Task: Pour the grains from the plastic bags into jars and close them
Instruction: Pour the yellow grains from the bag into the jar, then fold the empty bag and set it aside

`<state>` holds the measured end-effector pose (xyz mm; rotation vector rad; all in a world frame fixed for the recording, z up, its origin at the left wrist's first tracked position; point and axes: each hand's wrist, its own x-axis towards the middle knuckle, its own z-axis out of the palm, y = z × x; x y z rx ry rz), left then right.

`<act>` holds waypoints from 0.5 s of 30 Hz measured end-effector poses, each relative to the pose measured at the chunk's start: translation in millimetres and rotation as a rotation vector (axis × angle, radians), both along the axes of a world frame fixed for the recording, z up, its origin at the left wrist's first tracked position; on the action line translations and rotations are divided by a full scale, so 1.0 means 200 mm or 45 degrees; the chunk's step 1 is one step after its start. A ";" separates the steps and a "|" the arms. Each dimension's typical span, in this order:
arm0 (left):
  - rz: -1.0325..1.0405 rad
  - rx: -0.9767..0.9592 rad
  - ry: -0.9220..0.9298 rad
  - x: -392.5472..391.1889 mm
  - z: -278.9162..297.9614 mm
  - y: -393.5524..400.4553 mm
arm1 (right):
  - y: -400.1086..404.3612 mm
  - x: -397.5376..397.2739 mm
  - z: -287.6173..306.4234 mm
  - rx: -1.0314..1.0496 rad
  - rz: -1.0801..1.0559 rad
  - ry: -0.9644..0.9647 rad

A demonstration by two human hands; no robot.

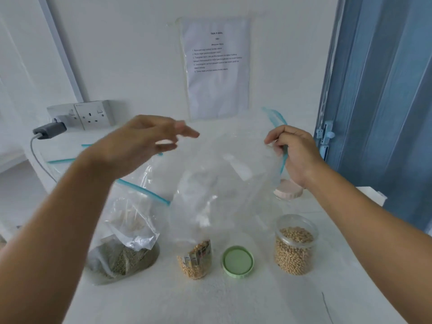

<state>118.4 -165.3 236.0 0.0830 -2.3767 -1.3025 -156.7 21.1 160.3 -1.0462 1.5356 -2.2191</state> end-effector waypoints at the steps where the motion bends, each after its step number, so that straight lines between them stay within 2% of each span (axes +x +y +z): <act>1: 0.047 0.000 0.037 -0.09 -0.02 0.03 | 0.01 -0.01 0.02 0.004 0.029 0.010; 6: 0.061 0.142 -0.189 -0.37 -0.07 0.09 | 0.05 -0.02 0.10 0.068 0.194 0.101; 11: -0.018 0.625 -0.309 -0.46 -0.16 0.08 | 0.07 -0.01 0.08 0.220 0.242 0.266; 15: -0.148 0.840 -0.230 -0.45 -0.25 0.11 | 0.11 -0.01 0.06 0.348 0.178 0.391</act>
